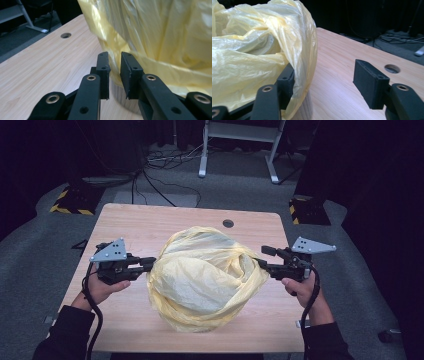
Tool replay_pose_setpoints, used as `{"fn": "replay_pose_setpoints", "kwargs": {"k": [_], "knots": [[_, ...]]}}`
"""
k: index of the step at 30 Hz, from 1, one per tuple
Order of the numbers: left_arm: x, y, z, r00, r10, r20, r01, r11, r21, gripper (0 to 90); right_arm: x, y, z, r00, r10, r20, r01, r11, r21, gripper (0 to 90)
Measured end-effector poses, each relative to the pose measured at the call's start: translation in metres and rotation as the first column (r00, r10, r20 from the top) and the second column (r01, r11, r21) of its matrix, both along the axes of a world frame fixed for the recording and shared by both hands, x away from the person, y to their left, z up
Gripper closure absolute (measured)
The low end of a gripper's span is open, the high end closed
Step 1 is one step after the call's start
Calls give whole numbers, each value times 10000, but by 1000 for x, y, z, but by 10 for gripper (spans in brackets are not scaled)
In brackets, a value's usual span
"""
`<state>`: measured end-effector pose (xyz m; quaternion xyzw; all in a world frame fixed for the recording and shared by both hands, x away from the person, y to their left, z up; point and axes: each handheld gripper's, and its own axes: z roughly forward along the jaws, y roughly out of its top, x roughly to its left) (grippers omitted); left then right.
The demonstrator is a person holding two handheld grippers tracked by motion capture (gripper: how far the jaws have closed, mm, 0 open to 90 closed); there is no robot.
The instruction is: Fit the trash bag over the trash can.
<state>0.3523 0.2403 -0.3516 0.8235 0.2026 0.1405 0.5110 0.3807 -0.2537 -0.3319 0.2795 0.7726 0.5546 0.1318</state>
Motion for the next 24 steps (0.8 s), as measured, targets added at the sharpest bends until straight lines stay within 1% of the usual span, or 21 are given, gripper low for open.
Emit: {"fn": "replay_pose_setpoints", "kwargs": {"k": [2, 3, 4, 5, 6, 7, 8, 9, 10, 11, 12, 13, 14, 15, 16, 18, 19, 21, 22, 23, 24], "knots": [[-4, 5, 3, 10000, -57, 48, 58, 9998, -188, 748, -4, -3, 4, 9999, 102, 71, -103, 9998, 155, 393], [-6, 6, 4, 10000, -42, 83, 43, 9998, -172, 749, -6, -4, 6, 9999, 132, 98, -133, 9998, 114, 392], [-9, 6, 5, 9999, -39, 142, 41, 9999, -147, 746, -8, -4, 8, 9997, 156, 160, -155, 9999, -53, 384], [-11, 6, 5, 9998, -165, 108, 167, 9997, -190, 718, -9, -3, 9, 9996, 238, 167, -234, 9995, -210, 370], [-14, 5, 4, 9996, -260, 93, 261, 9996, -99, 692, -11, -2, 9, 9993, 332, 153, -328, 9990, -289, 348], [-17, 3, 4, 9996, -214, 176, 213, 9998, 60, 639, -12, -1, 10, 9994, 318, 110, -314, 9989, -341, 311], [-20, 1, 4, 9996, -139, 233, 136, 9998, 113, 570, -14, -1, 11, 9996, 283, 80, -280, 9993, -266, 290], [-23, 0, 3, 9997, -98, 231, 97, 9999, 50, 492, -15, 0, 12, 9998, 199, 77, -198, 9997, -169, 274], [-25, 0, 4, 9998, 10, 178, -10, 10000, -34, 432, -17, 2, 14, 9999, 134, 109, -132, 9998, -169, 247], [-27, -1, 4, 9999, 129, 115, -128, 9999, -72, 396, -19, 4, 15, 9998, 138, 140, -136, 9997, -195, 227], [-28, 0, 4, 10000, 70, 55, -69, 9998, -185, 360, -20, 6, 18, 9999, 63, 143, -58, 9995, -316, 203], [-30, 0, 3, 10000, -93, 3, 93, 9994, -319, 328, -20, 9, 20, 9997, -177, 169, 186, 9984, -533, 190], [-32, 1, 3, 9999, -145, -28, 144, 9992, -386, 324, -21, 11, 23, 9985, -487, 255, 507, 9954, -807, 190], [-34, 0, 2, 9999, -126, 60, 128, 9995, -272, 306, -21, 13, 25, 9975, -632, 301, 658, 9930, -977, 186], [-37, 0, 1, 9998, -117, 169, 118, 9999, -89, 258, -21, 13, 26, 9976, -628, 296, 656, 9925, -1029, 183], [-43, 1, -1, 9989, -58, 460, 60, 10000, -46, 227, -23, 12, 29, 9982, -451, 383, 487, 9939, -990, 181], [-46, 3, -1, 9983, -59, 574, 67, 9999, -133, 213, -24, 11, 30, 9978, -485, 458, 525, 9947, -889, 182], [-52, 9, 0, 9971, -186, 734, 218, 9989, -424, 206, -27, 6, 32, 9983, -438, 390, 460, 9973, -573, 176], [-55, 11, 0, 9970, -235, 732, 271, 9984, -493, 205, -28, 4, 33, 9973, -549, 488, 579, 9964, -615, 171], [-57, 13, -1, 9968, -248, 756, 282, 9986, -444, 198, -30, 2, 34, 9952, -743, 642, 791, 9940, -759, 175], [-59, 15, -2, 9969, -204, 757, 234, 9990, -387, 188, -32, 1, 35, 9945, -799, 679, 851, 9933, -786, 179]]}}
